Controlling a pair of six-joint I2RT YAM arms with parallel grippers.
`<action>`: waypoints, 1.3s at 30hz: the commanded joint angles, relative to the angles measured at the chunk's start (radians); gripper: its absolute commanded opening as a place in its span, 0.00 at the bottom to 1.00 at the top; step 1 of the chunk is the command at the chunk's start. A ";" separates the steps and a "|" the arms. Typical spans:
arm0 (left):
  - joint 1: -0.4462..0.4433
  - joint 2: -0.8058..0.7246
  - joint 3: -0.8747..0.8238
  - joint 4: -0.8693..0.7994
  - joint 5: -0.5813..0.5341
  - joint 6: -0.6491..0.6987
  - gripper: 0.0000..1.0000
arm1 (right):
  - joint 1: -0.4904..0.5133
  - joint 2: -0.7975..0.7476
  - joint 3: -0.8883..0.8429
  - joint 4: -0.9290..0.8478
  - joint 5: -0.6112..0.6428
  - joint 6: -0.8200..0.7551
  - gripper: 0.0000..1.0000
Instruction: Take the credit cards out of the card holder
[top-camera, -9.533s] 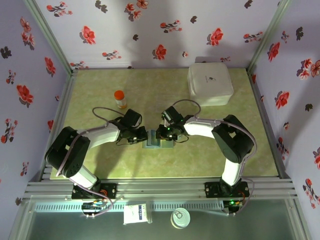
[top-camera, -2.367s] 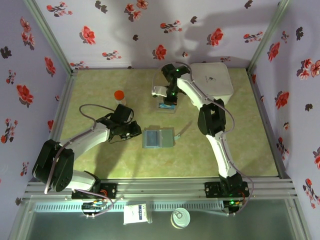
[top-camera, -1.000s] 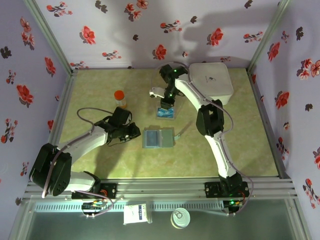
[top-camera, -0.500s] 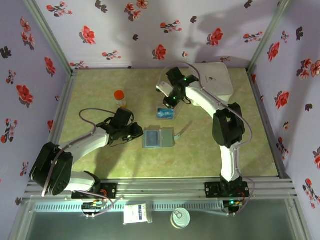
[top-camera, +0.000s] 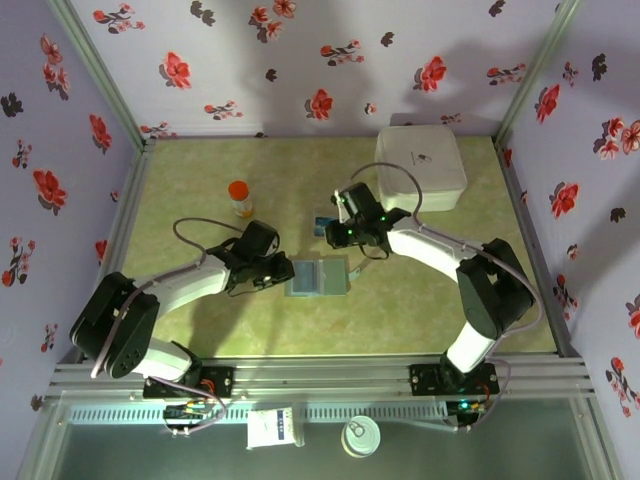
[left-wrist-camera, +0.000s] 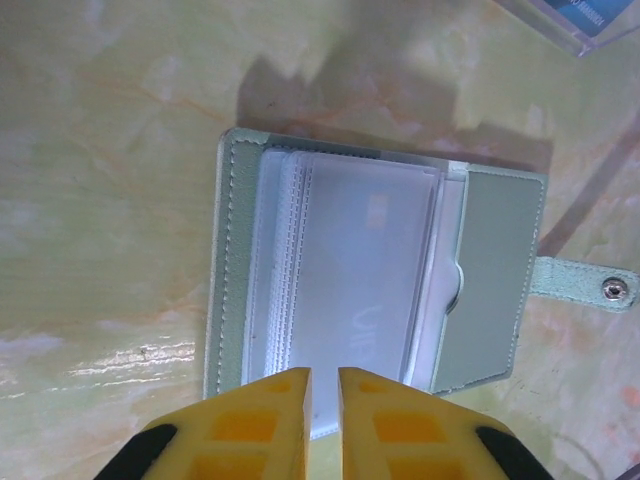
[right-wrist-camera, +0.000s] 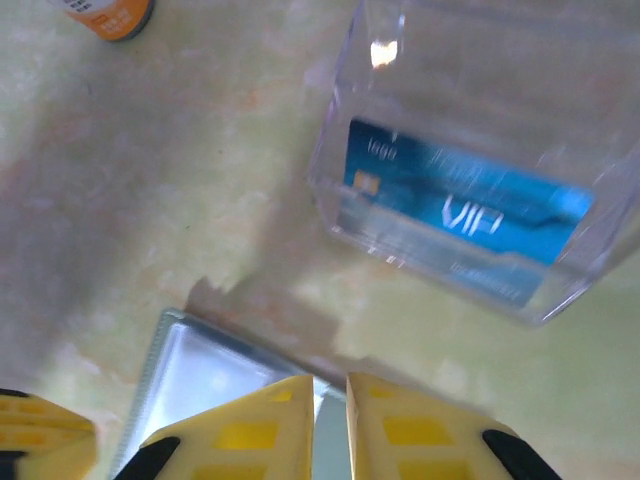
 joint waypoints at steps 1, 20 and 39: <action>-0.014 0.018 0.024 -0.023 -0.034 0.025 0.13 | 0.024 -0.016 -0.020 0.040 -0.037 0.215 0.16; -0.049 0.072 0.015 -0.015 -0.094 0.050 0.06 | 0.127 0.062 -0.098 0.120 -0.184 0.381 0.25; -0.036 0.066 -0.022 -0.007 -0.127 0.046 0.05 | 0.152 0.134 -0.053 0.069 -0.183 0.393 0.24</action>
